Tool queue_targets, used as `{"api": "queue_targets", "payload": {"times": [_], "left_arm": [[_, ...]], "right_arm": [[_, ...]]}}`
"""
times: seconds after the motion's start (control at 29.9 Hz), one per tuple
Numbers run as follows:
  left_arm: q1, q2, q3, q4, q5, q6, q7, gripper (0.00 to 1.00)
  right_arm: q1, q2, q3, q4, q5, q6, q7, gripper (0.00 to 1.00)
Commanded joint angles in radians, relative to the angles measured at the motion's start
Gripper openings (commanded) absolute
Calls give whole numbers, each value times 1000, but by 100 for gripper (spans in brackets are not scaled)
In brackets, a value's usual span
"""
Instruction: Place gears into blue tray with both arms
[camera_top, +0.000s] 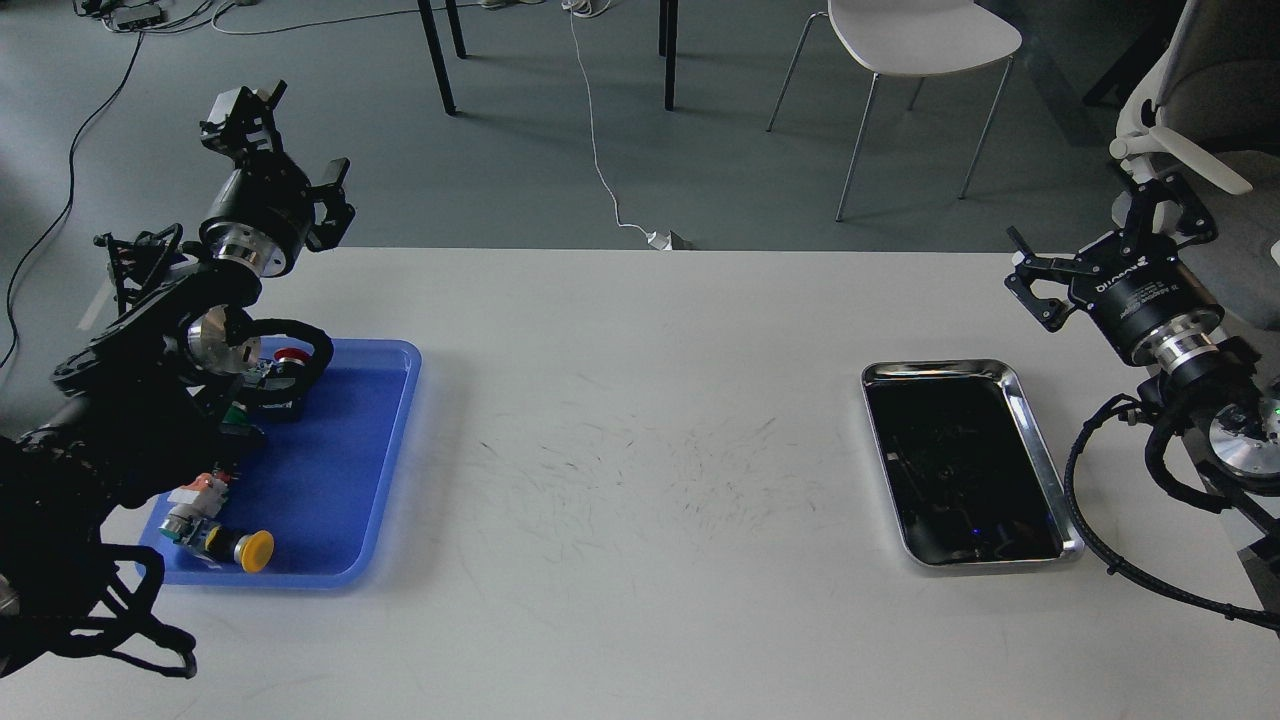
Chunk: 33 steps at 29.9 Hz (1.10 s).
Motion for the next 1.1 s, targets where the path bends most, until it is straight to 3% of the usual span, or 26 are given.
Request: {"api": "queue_targets", "payload": {"times": [0.0, 0.63, 0.84, 1.07], "left_arm": [[-2, 0, 3, 0, 8, -1, 5, 98], [-30, 9, 34, -12, 71, -12, -12, 98], [-30, 3, 32, -11, 75, 1, -54, 98], [-30, 6, 78, -11, 98, -1, -50, 98]], "right_arm": [[13, 0, -34, 4, -1, -3, 1, 99], [8, -25, -28, -2, -1, 6, -7, 99], [7, -51, -35, 9, -4, 5, -7, 99], [8, -103, -49, 56, -35, -18, -7, 99]]}}
